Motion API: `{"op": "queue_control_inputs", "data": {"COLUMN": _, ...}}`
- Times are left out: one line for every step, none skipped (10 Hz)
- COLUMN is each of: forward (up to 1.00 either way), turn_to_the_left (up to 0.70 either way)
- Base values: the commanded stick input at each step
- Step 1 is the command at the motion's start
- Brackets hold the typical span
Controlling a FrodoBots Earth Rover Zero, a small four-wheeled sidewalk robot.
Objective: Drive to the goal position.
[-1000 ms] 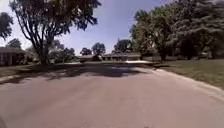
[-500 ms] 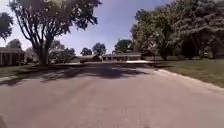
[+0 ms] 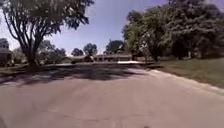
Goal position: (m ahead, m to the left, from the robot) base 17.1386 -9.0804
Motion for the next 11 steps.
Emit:
{"op": "queue_control_inputs", "data": {"forward": 0.5, "turn_to_the_left": 0.0}}
{"op": "queue_control_inputs", "data": {"forward": 0.5, "turn_to_the_left": 0.0}}
{"op": "queue_control_inputs", "data": {"forward": 0.5, "turn_to_the_left": 0.0}}
{"op": "queue_control_inputs", "data": {"forward": 0.5, "turn_to_the_left": 0.0}}
{"op": "queue_control_inputs", "data": {"forward": 0.5, "turn_to_the_left": 0.0}}
{"op": "queue_control_inputs", "data": {"forward": 0.5, "turn_to_the_left": 0.0}}
{"op": "queue_control_inputs", "data": {"forward": 0.5, "turn_to_the_left": 0.0}}
{"op": "queue_control_inputs", "data": {"forward": 0.5, "turn_to_the_left": 0.0}}
{"op": "queue_control_inputs", "data": {"forward": 0.5, "turn_to_the_left": 0.0}}
{"op": "queue_control_inputs", "data": {"forward": 0.5, "turn_to_the_left": 0.0}}
{"op": "queue_control_inputs", "data": {"forward": 0.5, "turn_to_the_left": 0.0}}
